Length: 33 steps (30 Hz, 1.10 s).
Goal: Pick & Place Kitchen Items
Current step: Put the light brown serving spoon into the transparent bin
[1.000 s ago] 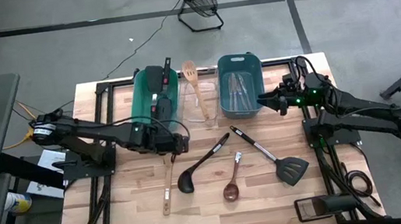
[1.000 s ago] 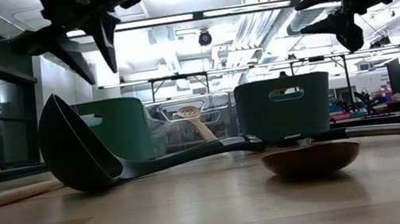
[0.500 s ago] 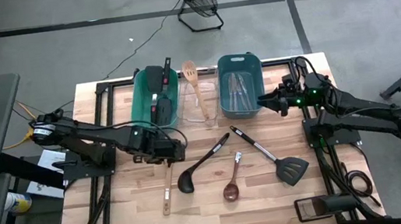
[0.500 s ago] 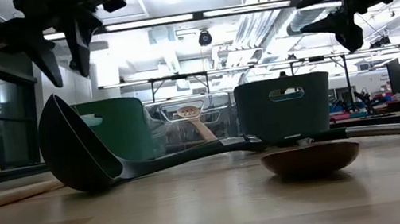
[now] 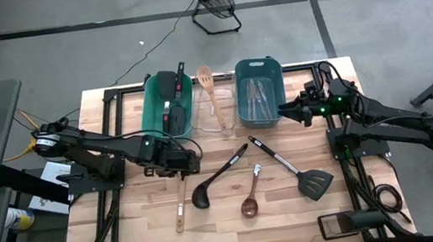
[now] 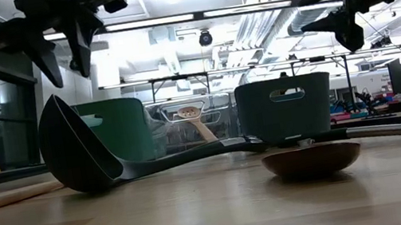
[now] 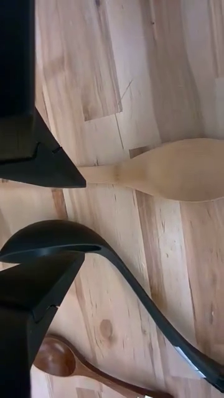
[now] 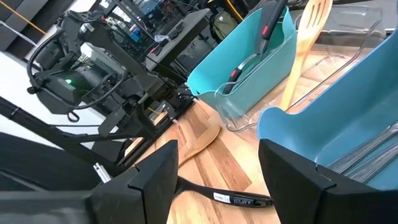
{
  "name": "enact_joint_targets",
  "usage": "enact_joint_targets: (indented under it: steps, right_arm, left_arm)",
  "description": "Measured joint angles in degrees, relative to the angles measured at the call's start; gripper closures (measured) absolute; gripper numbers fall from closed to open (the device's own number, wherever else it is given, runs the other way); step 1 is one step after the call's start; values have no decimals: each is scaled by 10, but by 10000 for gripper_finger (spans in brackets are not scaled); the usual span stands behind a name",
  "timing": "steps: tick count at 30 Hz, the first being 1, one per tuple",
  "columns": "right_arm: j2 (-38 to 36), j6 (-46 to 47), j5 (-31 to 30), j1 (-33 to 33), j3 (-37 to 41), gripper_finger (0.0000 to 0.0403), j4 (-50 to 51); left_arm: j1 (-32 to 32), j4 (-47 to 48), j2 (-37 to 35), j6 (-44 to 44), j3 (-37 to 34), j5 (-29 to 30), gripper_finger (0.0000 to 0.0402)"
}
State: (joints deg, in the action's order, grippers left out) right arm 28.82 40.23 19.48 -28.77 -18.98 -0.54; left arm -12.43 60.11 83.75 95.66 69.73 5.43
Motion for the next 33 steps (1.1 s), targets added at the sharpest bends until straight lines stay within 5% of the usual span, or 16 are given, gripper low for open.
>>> enact_joint_targets:
  steps: [11,33]
  right_arm:
    - [0,0,5,0,0,188,10]
    - [0,-10,6,0,0,188,29]
  left_arm:
    - [-23,1,89,-9,-1,-28,139]
    - [25,-73,183,-80,-52,-99,139]
